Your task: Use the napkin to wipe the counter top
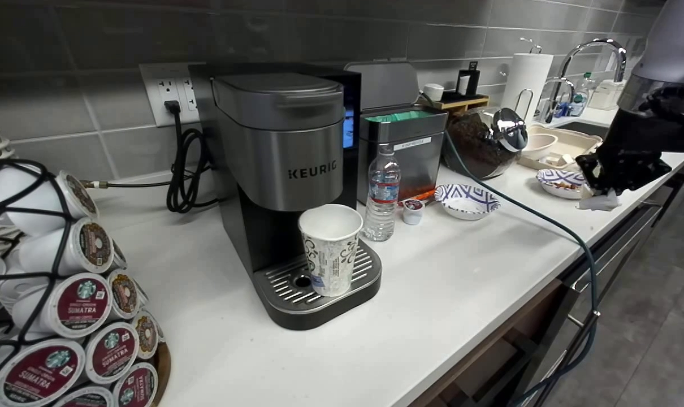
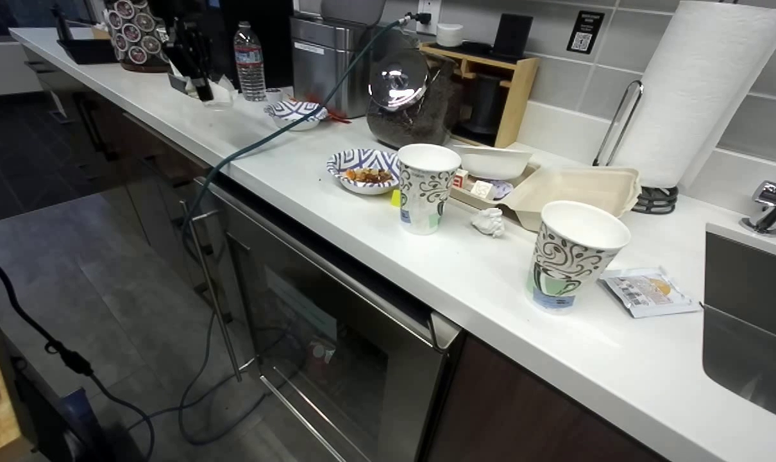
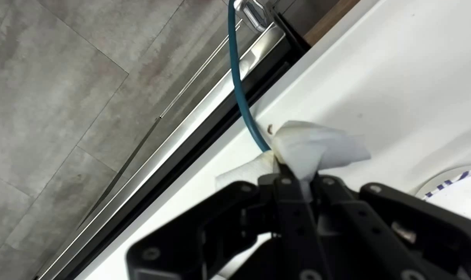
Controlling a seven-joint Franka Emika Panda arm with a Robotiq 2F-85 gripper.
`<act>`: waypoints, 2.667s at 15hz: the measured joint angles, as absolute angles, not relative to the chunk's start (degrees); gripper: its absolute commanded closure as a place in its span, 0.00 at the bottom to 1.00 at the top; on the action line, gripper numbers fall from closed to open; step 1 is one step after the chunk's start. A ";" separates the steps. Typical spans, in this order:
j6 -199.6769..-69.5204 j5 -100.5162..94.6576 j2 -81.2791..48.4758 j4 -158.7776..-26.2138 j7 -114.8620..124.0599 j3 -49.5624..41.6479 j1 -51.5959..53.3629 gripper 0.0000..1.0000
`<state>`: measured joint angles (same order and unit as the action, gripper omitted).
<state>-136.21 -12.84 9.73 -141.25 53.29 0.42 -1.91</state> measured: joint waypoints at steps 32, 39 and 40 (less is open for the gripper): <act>-130.55 -22.45 -28.19 -107.92 77.50 -18.37 0.59 0.98; -117.46 -24.78 -26.59 -108.39 72.71 -18.48 0.25 0.98; -116.04 -24.99 -25.67 -109.36 70.20 -18.14 0.23 0.98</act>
